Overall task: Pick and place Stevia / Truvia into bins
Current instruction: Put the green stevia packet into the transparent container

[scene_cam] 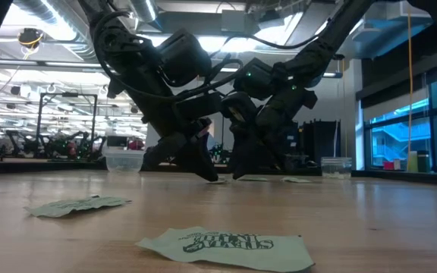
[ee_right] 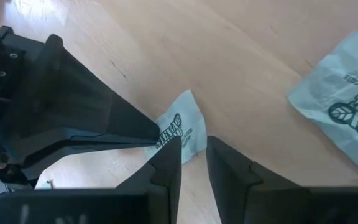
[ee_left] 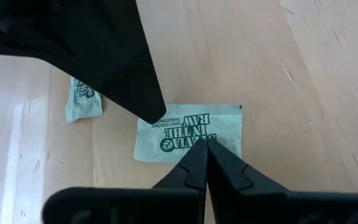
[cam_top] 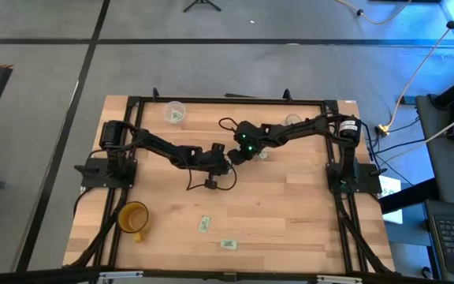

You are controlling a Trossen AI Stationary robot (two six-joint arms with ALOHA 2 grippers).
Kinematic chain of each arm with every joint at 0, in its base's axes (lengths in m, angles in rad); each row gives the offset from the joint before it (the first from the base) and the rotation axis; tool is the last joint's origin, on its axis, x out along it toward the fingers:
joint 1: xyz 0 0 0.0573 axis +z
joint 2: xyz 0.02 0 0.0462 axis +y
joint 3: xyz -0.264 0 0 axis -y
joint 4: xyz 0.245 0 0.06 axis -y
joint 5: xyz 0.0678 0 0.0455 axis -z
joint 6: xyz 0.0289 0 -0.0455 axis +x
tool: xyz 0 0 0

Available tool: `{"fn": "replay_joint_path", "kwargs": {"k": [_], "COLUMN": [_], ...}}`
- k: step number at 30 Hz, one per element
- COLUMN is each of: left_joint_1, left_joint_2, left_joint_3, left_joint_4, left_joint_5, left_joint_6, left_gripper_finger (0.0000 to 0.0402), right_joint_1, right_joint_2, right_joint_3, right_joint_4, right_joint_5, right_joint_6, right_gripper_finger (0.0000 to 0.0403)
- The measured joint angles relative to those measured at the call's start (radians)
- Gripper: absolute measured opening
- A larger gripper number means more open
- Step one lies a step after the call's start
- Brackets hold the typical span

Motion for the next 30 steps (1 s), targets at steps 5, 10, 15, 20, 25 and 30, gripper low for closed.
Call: {"fn": "replay_joint_path", "kwargs": {"k": [5,10,15,20,25,30], "left_joint_1": [0.001,-0.003,-0.004,-0.004,-0.004,-0.004], "left_joint_2": [0.001,0.001,0.001,0.001,0.000,-0.011], "left_joint_3": [0.000,0.000,0.000,0.000,0.000,0.000], "left_joint_4": [0.007,0.008,0.009,0.010,0.010,0.001], "left_joint_5": [-0.019,-0.023,-0.023,-0.023,-0.022,-0.025], "left_joint_6": [0.000,0.000,0.000,0.000,0.000,0.000], "left_gripper_finger": [0.0002,0.0001,0.0002,0.0002,0.0004,0.0029], "right_joint_1": [0.000,0.000,0.000,0.000,0.000,0.000], "right_joint_2": [0.000,0.000,0.000,0.000,0.000,0.000], "right_joint_3": [0.000,0.000,0.000,0.000,0.000,0.000], "right_joint_4": [0.000,0.000,0.002,0.003,0.004,0.004], "right_joint_5": [-0.001,0.001,0.008,0.009,0.009,0.008], "right_joint_6": [-0.002,-0.019,-0.056,-0.099,-0.107,-0.109], "right_gripper_finger": [0.0078,0.0074,0.0036,0.0006,0.0003,0.0002]}}
